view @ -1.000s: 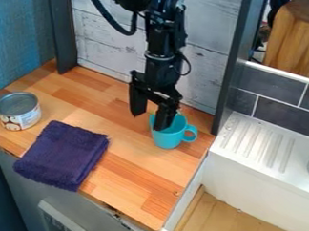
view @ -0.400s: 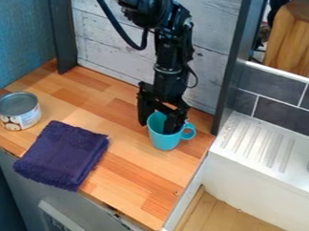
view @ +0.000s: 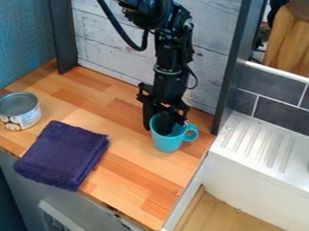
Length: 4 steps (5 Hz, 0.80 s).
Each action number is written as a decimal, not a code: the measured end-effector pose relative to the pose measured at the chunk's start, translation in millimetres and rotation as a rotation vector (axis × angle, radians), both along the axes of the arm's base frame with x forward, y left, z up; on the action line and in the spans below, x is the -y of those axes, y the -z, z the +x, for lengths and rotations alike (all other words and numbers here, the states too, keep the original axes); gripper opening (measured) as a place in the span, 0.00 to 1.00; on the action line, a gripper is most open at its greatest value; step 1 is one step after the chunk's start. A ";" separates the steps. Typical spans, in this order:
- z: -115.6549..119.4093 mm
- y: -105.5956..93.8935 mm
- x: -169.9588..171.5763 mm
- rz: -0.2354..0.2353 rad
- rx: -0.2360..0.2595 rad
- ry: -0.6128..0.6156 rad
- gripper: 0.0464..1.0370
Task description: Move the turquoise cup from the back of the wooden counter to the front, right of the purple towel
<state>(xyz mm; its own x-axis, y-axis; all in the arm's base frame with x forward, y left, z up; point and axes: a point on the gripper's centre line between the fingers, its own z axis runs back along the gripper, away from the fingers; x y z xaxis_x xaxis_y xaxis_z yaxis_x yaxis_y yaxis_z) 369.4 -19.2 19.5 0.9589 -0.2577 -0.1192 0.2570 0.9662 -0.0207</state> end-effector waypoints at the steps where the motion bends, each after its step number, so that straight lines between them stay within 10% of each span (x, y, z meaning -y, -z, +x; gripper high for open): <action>1: -2.9 -0.4 -0.6 0.000 -0.019 0.027 0.17; 4: -23.1 -38.0 2.9 -0.046 -0.033 0.130 0.06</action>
<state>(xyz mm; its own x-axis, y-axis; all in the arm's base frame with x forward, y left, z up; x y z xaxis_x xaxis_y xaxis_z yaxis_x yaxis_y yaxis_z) 346.3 -22.1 57.5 0.9128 -0.3852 -0.1354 0.3783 0.9227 -0.0748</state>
